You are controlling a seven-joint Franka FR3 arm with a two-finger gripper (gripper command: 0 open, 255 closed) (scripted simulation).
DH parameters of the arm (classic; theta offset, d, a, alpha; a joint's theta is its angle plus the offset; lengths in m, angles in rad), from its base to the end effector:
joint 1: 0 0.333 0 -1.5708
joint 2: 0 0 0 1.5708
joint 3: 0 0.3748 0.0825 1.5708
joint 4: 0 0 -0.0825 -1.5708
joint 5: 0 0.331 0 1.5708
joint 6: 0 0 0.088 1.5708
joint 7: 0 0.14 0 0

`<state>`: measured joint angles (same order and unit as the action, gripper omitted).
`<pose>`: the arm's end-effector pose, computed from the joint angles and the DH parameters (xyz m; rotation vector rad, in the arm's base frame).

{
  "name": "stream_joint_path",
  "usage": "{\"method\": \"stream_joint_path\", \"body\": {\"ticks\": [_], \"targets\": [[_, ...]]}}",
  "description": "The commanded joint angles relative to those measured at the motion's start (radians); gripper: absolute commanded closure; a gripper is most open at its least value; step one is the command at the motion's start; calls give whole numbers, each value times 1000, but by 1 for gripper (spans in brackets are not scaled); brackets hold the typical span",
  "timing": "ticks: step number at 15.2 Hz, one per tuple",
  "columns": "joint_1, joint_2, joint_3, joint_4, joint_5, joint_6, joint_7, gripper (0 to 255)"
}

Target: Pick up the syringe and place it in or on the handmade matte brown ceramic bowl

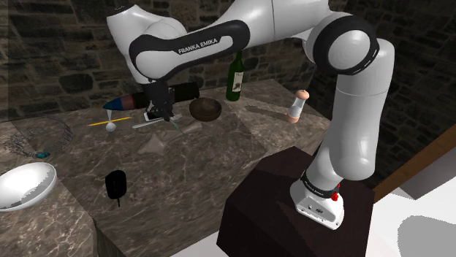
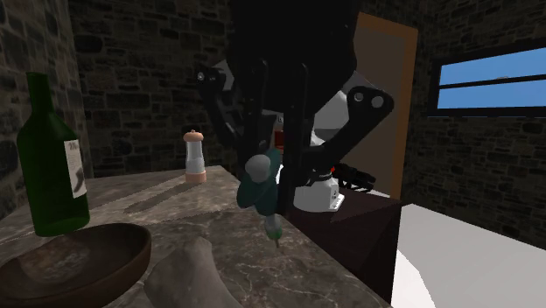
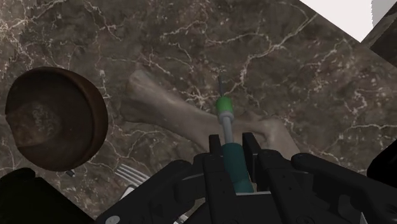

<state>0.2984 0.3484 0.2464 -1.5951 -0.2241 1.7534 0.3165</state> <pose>0.5400 0.2725 0.4653 2.9144 0.4139 -0.1573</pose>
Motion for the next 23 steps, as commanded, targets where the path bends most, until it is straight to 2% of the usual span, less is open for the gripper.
{"method": "stream_joint_path", "body": {"ticks": [1,3,14,23], "targets": [[-1,-3,0,23,2,-25,-7,255],[0,-7,1,42,3,-48,-10,255],[-156,-61,-83,5,1,-23,-244,255],[-273,-20,-153,94,-5,-33,-436,255]]}}
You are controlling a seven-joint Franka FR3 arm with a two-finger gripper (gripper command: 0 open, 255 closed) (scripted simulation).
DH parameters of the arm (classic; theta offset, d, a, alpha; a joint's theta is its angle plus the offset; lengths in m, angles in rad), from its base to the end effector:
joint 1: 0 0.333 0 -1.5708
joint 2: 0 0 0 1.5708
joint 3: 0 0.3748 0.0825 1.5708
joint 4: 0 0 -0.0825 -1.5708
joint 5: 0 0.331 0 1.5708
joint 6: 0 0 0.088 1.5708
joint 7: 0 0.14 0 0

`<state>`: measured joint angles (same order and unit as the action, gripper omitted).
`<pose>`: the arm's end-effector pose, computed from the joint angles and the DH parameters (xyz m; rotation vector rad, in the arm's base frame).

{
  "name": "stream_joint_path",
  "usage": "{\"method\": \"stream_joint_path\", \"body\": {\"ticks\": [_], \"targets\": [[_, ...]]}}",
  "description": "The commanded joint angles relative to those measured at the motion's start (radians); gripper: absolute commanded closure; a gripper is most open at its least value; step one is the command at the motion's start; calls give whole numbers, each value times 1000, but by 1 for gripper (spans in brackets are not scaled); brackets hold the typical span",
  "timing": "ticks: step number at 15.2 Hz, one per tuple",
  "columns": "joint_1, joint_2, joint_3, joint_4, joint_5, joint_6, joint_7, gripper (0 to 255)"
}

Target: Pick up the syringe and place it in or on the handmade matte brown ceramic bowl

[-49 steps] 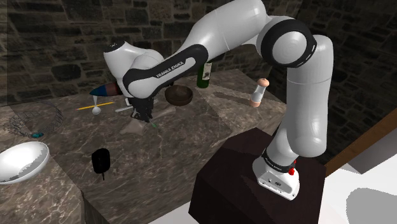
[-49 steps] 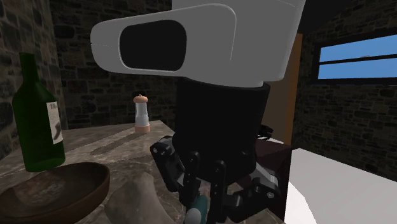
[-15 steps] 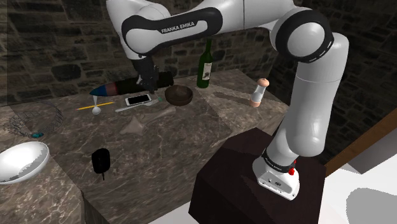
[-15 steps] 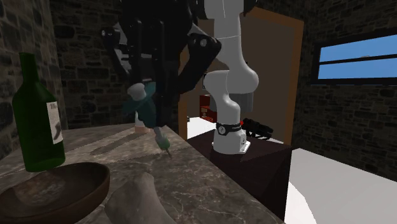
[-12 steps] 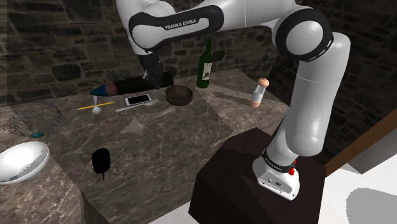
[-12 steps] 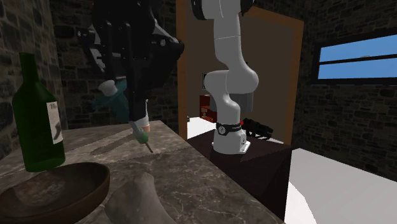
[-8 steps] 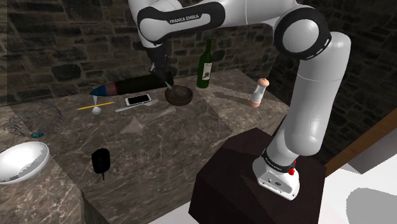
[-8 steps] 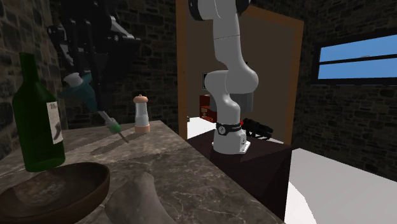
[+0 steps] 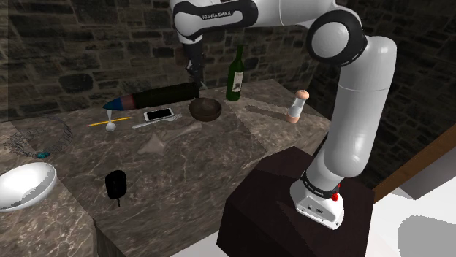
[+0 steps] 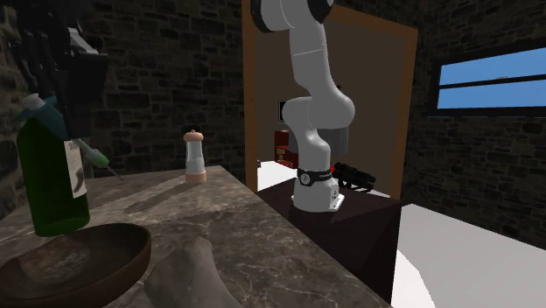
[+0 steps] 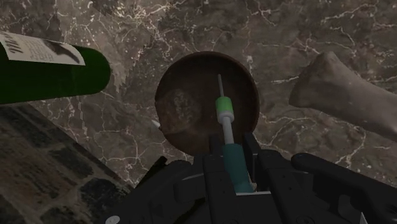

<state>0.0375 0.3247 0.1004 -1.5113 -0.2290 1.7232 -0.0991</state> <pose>0.6102 0.0471 0.5088 2.9144 0.4123 -0.1577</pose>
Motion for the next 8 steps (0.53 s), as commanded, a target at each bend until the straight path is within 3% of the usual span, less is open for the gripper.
{"method": "stream_joint_path", "body": {"ticks": [1,3,8], "targets": [[-24,13,-14,27,0,-6,-41,255],[-46,31,-26,59,-1,-13,-77,255],[-48,37,-26,1,-4,50,-65,255]]}}
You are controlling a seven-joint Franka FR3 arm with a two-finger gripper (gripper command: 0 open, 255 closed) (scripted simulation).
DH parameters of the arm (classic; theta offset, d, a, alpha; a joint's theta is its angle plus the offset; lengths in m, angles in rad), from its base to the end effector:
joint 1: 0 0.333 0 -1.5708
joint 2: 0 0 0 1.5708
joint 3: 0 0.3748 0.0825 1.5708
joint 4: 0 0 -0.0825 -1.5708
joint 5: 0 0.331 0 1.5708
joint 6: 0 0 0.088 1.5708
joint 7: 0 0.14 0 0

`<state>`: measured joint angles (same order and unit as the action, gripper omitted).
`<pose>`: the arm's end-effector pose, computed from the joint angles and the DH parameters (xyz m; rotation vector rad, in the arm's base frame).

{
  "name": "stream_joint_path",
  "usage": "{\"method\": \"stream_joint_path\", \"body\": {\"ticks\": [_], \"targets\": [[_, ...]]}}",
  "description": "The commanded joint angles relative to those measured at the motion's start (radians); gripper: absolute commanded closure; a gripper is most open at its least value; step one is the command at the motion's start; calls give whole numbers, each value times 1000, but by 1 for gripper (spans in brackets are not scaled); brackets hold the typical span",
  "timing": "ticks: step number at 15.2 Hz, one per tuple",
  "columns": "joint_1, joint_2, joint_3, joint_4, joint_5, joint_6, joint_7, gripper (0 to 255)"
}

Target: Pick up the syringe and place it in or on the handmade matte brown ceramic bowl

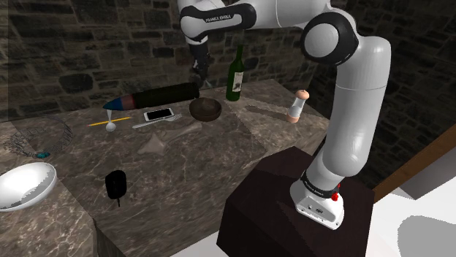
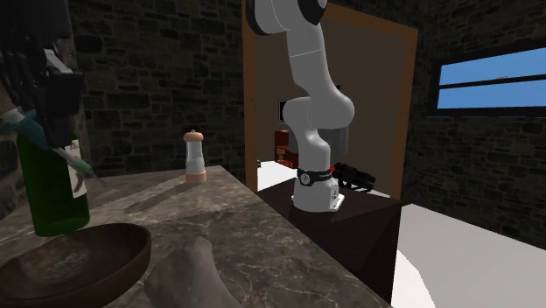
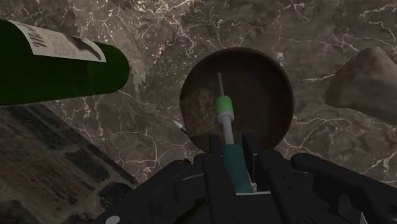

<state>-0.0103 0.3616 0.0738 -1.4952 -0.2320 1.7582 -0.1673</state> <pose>0.6260 0.0047 0.4951 2.9142 0.4134 -0.1584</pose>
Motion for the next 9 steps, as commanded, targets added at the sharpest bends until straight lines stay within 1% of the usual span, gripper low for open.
{"method": "stream_joint_path", "body": {"ticks": [1,9], "targets": [[0,2,0,-26,-1,28,6,255],[-2,24,-2,-101,-9,123,25,255]]}}
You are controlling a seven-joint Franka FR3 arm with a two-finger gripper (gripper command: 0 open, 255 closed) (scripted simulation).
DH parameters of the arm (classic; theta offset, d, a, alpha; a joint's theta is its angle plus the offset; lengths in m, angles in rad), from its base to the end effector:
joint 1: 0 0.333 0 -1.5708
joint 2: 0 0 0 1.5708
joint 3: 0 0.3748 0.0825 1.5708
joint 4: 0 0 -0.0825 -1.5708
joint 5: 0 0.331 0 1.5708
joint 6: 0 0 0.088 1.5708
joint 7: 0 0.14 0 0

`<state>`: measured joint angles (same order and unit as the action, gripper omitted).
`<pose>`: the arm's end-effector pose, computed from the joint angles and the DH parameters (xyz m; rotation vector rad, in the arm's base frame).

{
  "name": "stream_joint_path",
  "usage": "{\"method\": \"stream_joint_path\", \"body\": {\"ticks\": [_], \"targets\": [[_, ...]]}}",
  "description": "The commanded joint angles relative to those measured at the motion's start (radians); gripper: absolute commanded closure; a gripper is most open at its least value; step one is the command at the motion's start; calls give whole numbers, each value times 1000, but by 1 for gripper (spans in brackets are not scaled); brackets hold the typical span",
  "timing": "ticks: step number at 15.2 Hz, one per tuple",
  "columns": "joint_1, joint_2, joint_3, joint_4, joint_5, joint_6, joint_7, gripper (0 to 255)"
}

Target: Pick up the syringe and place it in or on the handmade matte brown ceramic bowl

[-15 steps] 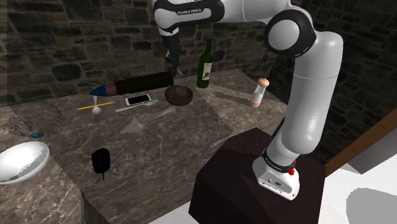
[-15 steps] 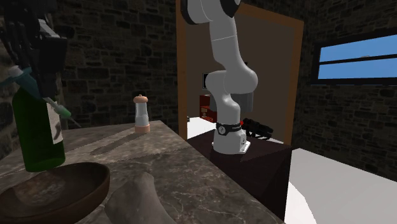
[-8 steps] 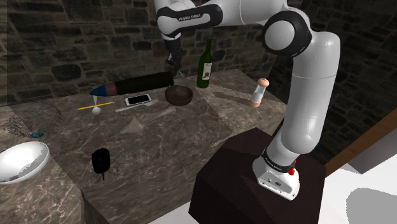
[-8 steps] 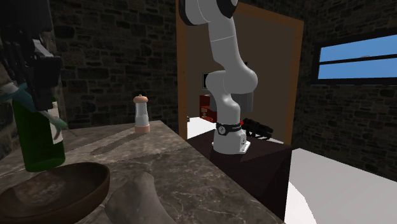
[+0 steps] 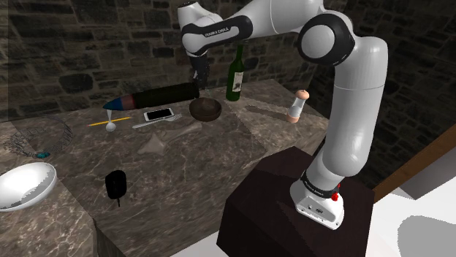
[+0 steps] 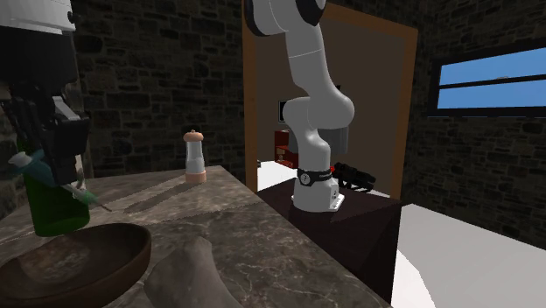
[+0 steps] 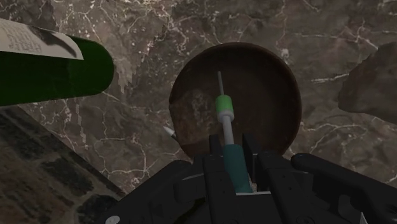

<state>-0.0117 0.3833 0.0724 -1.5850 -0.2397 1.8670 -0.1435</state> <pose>0.6289 0.0059 0.4522 2.9143 0.4137 -0.1587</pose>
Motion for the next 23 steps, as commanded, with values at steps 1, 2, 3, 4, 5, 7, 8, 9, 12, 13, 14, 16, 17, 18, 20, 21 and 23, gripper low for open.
{"method": "stream_joint_path", "body": {"ticks": [1,2,3,4,5,7,8,9,12,13,14,16,17,18,20,21,23], "targets": [[-1,6,-1,-19,-2,25,4,255],[-1,10,-1,-27,-3,37,7,255],[-1,14,-2,-34,-5,48,9,255],[-2,18,-2,-42,-6,59,12,255],[-2,22,-2,-49,-7,71,14,255],[-2,25,-3,-53,-8,78,16,255],[-2,25,-3,-53,-8,78,16,255],[-2,25,-3,-53,-8,78,16,255],[-2,25,-3,-53,-8,78,16,255],[-2,25,-3,-53,-8,78,16,255],[-2,25,-3,-53,-8,78,16,0],[-2,25,-3,-53,-8,78,16,0],[-2,25,-3,-53,-8,78,16,0],[-2,25,-3,-53,-8,78,16,0],[2,19,0,-30,-5,48,13,0],[5,13,2,-5,-2,17,11,0],[12,6,5,44,2,-39,7,0]]}}
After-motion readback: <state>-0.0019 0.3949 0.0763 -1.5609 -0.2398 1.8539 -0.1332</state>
